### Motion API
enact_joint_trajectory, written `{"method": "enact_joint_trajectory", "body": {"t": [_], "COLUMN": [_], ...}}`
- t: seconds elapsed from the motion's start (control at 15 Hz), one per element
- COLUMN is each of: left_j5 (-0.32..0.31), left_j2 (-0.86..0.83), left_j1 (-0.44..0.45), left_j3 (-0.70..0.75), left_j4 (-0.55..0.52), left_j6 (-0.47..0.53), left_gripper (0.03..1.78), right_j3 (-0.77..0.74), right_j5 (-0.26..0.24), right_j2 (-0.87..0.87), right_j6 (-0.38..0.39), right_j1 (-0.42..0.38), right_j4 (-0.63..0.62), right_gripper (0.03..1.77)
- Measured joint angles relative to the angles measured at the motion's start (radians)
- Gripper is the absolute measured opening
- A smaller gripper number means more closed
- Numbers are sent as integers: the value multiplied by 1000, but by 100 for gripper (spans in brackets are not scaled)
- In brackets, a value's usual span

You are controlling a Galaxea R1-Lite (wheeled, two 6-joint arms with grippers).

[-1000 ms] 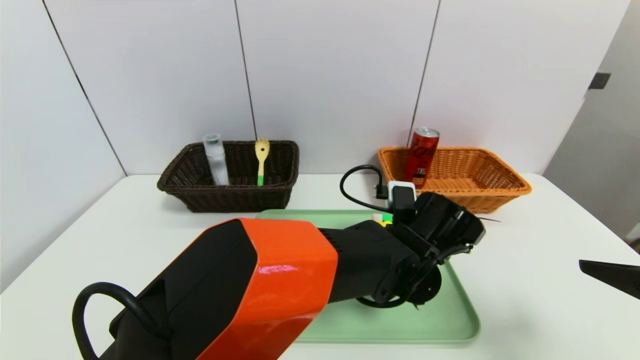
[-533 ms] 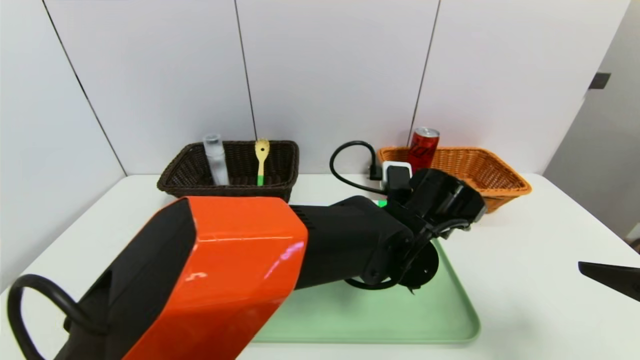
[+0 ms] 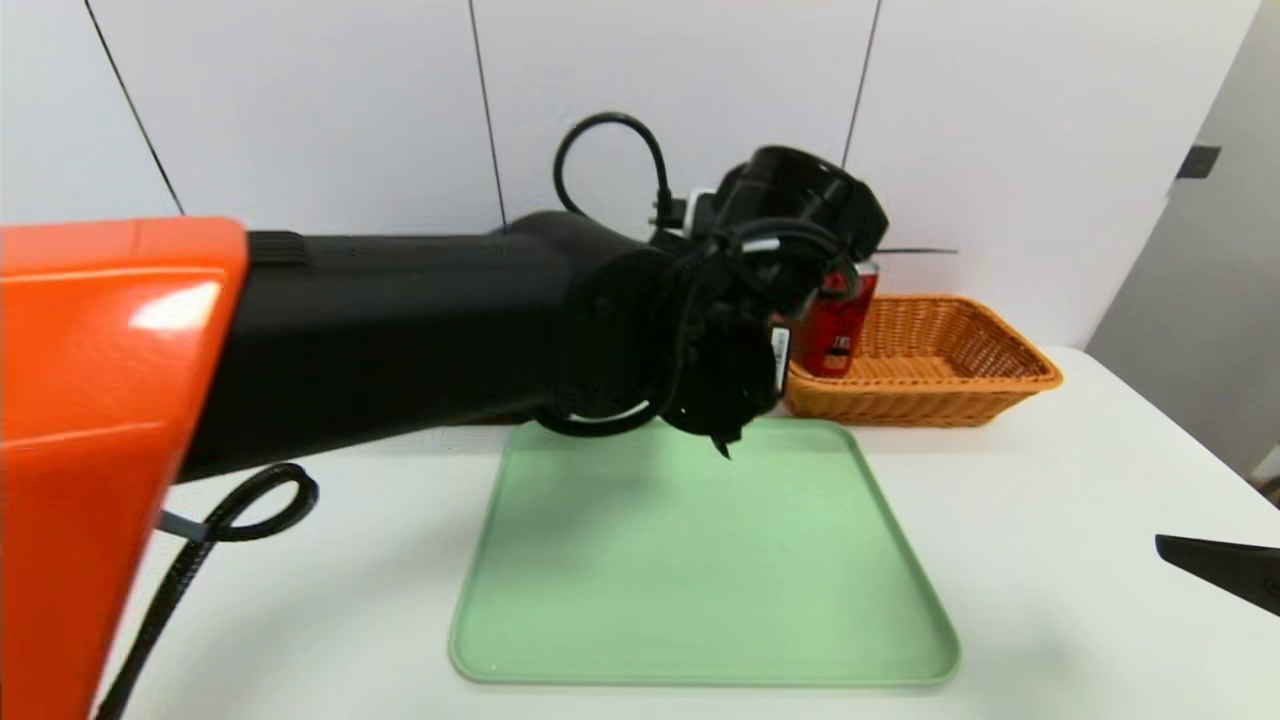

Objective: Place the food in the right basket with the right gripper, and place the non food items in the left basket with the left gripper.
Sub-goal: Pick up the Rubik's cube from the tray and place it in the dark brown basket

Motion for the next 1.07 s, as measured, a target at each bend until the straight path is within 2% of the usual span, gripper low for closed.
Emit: {"method": "enact_joint_trajectory", "body": {"t": [0.13,0.27,0.47,1.07], "left_j5": [-27,-58,-152,-397], "left_j2": [-48,-96,-164,-260], "left_j1": [53,114,216,614], "left_j3": [-1,-2,-1,15], "left_j4": [-20,6,106,238], "left_j6": [14,17,14,17], "left_gripper": [99,99,99,99], "right_j3": [7,10,8,-9], "right_j5": [0,0,0,-2], "right_j2": [-1,-1,0,-2], "right_j6": [0,0,-3,-1], "right_j1": [0,0,0,0], "right_j4": [-1,0,0,-3], "right_gripper": [170,170,170,170]}}
